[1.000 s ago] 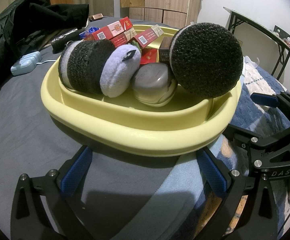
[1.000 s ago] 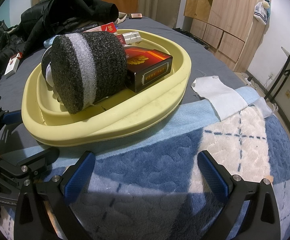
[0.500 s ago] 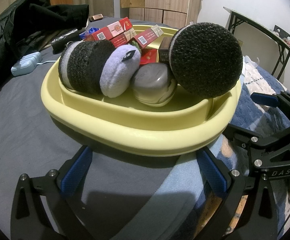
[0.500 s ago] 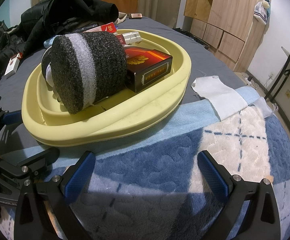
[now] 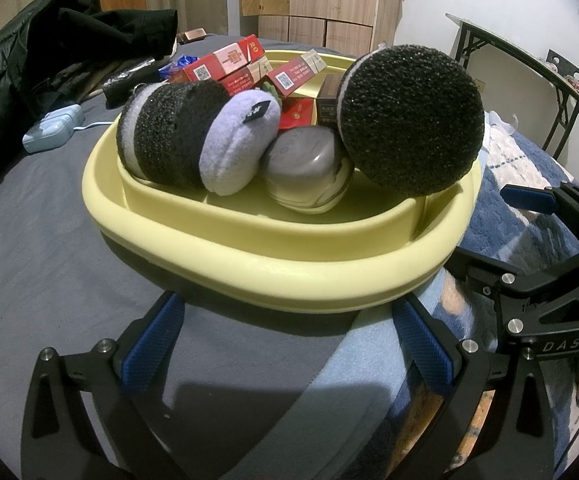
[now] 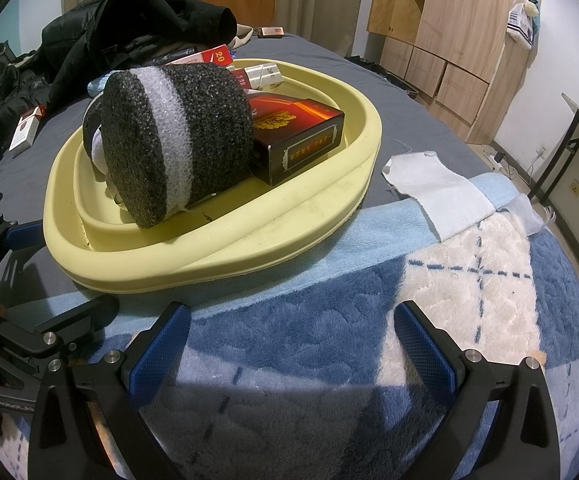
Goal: Organize rigid objects
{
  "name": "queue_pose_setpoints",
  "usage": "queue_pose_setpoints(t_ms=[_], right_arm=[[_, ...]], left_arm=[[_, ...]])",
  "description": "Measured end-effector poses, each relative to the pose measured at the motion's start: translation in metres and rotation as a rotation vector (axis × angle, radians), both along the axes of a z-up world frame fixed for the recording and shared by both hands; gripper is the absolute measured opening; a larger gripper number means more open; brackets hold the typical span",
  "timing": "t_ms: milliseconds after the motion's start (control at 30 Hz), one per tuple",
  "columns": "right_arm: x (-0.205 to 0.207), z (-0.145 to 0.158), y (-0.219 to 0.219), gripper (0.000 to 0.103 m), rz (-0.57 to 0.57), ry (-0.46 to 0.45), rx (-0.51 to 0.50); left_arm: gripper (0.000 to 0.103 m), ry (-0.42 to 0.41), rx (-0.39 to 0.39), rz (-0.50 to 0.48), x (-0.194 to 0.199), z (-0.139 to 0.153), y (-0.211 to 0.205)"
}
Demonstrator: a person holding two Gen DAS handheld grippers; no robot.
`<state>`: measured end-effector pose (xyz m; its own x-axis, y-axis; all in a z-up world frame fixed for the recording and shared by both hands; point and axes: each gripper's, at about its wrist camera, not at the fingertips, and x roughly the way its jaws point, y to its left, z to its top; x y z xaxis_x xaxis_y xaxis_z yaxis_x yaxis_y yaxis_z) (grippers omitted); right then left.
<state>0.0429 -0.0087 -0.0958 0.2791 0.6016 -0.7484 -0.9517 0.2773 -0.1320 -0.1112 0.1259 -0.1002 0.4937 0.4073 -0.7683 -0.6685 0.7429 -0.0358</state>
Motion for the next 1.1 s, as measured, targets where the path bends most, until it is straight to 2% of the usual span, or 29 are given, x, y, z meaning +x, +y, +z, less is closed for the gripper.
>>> queue_pose_setpoints(t_ms=[1100], right_arm=[[-0.0004, -0.0001, 0.0002, 0.103, 0.000, 0.000, 0.000]], left_arm=[[0.103, 0.000, 0.001, 0.000, 0.0002, 0.0001, -0.0001]])
